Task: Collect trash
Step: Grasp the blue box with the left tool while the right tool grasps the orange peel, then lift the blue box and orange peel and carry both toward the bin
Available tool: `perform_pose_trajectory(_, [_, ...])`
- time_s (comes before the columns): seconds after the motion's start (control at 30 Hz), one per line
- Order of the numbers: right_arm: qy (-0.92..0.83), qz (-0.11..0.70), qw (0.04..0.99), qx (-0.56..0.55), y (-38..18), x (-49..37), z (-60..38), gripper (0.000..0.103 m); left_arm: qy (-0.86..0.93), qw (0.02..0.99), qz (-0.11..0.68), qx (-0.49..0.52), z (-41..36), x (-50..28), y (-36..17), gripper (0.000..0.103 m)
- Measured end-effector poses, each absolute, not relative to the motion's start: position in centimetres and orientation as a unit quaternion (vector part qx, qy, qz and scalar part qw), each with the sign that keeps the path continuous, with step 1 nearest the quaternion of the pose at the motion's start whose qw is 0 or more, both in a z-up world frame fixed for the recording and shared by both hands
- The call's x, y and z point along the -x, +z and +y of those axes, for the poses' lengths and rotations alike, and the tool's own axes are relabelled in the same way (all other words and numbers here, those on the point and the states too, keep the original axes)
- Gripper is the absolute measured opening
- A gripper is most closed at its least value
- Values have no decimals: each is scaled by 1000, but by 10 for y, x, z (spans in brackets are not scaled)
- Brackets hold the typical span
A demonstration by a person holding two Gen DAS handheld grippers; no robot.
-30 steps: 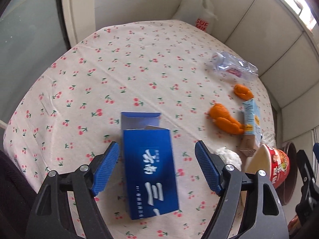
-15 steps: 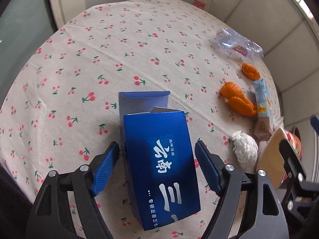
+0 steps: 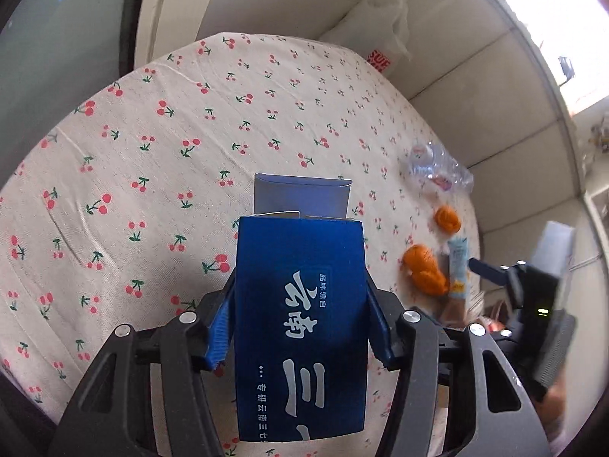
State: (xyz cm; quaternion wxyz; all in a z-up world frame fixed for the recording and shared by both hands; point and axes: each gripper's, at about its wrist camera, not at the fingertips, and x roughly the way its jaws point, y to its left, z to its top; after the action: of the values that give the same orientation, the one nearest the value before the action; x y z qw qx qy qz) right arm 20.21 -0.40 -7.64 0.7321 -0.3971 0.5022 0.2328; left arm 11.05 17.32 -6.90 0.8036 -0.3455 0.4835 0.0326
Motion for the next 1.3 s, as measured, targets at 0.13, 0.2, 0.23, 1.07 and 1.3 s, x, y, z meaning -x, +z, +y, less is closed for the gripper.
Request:
perform_pose_trajectory(0.13, [231, 533, 711, 396, -96, -221, -2, 96, 16, 788, 489, 375, 175, -116, -80, 57])
perform_pose_trajectory(0.2, [236, 545, 708, 381, -99, -229, -4, 96, 14, 784, 491, 379, 175, -117, -84, 57])
perform_pose_trajectory(0.23, [237, 553, 709, 368, -99, -233, -6, 95, 13, 782, 493, 381, 175, -118, -86, 57])
perform_pose_trajectory(1.07, [255, 505, 807, 170, -40, -166, -16, 24, 13, 796, 470, 381, 178, -107, -85, 57])
perform_pose_trajectory(1.3, [248, 437, 857, 115, 10, -145, -36, 24, 21, 832, 433, 346, 173, -95, -66, 57])
